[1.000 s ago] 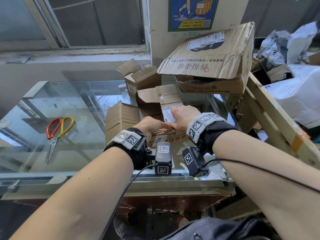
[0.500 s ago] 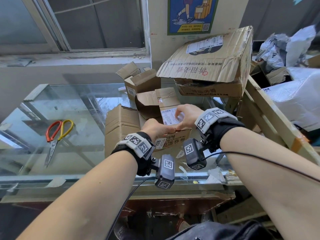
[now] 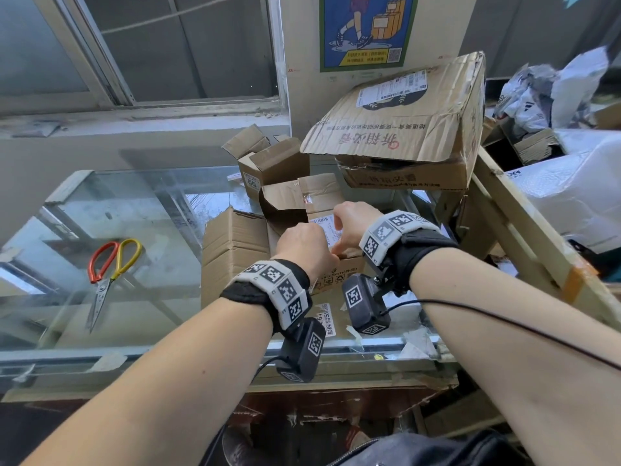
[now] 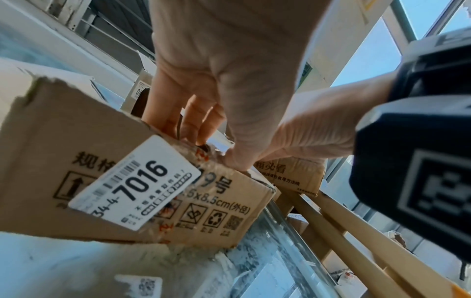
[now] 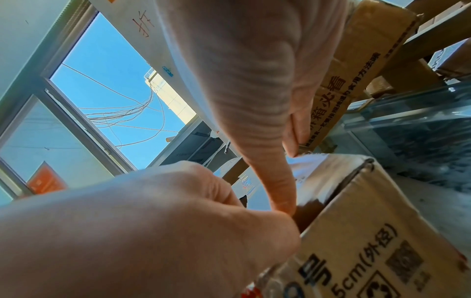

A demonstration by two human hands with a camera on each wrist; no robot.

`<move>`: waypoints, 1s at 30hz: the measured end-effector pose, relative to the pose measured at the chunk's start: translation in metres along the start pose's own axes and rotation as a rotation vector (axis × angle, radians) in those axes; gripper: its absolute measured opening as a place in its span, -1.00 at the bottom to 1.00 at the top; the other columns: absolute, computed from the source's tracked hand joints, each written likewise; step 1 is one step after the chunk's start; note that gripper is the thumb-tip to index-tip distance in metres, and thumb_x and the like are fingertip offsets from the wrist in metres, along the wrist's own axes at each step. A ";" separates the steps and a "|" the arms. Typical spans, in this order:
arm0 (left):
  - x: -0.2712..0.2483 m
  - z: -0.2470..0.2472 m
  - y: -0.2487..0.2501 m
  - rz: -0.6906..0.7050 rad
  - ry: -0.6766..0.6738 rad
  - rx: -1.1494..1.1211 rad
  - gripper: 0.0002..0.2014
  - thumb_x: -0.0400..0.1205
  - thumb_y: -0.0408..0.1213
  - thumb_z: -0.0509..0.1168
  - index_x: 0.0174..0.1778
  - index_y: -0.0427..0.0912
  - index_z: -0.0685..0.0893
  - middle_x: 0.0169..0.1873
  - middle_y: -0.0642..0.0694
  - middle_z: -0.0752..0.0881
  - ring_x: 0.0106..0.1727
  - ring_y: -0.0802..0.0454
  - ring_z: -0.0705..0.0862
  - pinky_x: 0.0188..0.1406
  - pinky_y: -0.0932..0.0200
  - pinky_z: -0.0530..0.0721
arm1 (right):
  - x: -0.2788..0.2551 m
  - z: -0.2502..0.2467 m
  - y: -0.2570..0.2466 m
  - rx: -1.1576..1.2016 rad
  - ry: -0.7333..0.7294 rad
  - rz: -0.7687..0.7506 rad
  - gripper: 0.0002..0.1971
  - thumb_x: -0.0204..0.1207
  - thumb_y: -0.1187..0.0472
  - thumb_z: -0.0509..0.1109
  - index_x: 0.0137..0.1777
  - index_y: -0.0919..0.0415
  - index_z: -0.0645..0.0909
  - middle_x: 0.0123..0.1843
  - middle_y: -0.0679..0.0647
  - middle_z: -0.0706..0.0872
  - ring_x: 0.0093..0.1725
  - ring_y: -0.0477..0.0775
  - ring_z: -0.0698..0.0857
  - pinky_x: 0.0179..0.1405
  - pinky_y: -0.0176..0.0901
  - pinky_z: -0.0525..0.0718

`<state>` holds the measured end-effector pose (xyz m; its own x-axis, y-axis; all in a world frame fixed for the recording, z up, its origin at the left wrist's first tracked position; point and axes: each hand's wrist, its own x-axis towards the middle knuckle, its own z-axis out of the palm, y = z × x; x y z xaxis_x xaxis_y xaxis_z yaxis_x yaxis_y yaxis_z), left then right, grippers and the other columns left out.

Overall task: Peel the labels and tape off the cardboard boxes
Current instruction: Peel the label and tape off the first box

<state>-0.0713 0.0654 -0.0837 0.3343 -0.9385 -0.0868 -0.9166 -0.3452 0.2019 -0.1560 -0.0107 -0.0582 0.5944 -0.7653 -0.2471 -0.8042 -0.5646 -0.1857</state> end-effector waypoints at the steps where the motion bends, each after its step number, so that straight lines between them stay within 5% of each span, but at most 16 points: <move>1: -0.001 -0.001 0.001 0.021 0.001 0.017 -0.65 0.53 0.00 0.36 -0.03 -0.24 0.60 -0.15 -0.12 0.62 -0.13 -0.08 0.61 -0.25 0.14 0.52 | 0.000 0.000 0.000 0.001 0.002 0.003 -0.53 0.24 0.07 0.65 0.04 0.25 0.57 0.08 0.17 0.68 0.04 0.16 0.68 0.04 0.01 0.67; 4: -0.001 -0.001 -0.001 0.023 0.005 0.000 -0.71 0.57 -0.01 0.33 -0.19 -0.17 0.48 -0.22 -0.12 0.55 -0.20 -0.05 0.54 -0.28 0.14 0.49 | 0.000 0.002 0.001 0.019 0.029 0.006 -0.56 0.20 0.06 0.66 -0.03 0.23 0.57 0.05 0.16 0.69 -0.01 0.14 0.67 0.03 0.02 0.68; 14: 0.000 -0.001 -0.011 -0.025 -0.019 -0.211 -0.72 0.58 -0.02 0.30 -0.05 -0.20 0.64 -0.08 -0.13 0.68 -0.04 -0.09 0.61 -0.19 0.13 0.48 | -0.004 0.000 0.012 0.100 0.051 -0.016 -0.45 0.23 0.06 0.67 0.17 0.20 0.58 0.22 0.10 0.61 0.17 0.09 0.61 0.09 -0.09 0.56; 19: 0.004 -0.006 -0.018 -0.051 -0.096 -0.368 -0.69 0.48 0.00 0.47 -0.40 -0.04 0.53 -0.37 0.07 0.60 -0.33 0.19 0.55 -0.56 0.36 0.41 | -0.008 -0.005 0.022 0.215 -0.004 -0.026 -0.35 0.21 0.27 0.69 0.32 0.25 0.55 0.35 0.13 0.61 0.32 0.10 0.59 0.31 -0.08 0.57; 26: 0.002 -0.006 -0.018 -0.074 -0.029 -0.418 -0.58 0.35 -0.09 0.60 -0.08 -0.11 0.52 -0.14 -0.01 0.62 -0.08 0.05 0.58 -0.39 0.27 0.47 | -0.005 -0.004 0.031 0.474 -0.021 0.007 -0.31 0.36 0.61 0.44 0.50 0.34 0.37 0.43 0.25 0.56 0.42 0.13 0.55 0.40 -0.15 0.51; 30: -0.004 -0.008 -0.018 -0.003 0.016 -0.372 -0.62 0.38 -0.18 0.57 -0.17 -0.04 0.44 -0.19 0.04 0.52 -0.06 0.06 0.52 -0.18 0.23 0.47 | -0.003 -0.001 0.031 0.503 0.076 0.040 -0.34 0.42 0.57 0.39 0.51 0.19 0.38 0.47 0.16 0.52 0.38 0.11 0.57 0.35 -0.05 0.57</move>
<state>-0.0548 0.0752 -0.0790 0.3430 -0.9365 -0.0735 -0.7740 -0.3261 0.5427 -0.1829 -0.0263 -0.0628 0.5465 -0.8140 -0.1967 -0.7143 -0.3305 -0.6169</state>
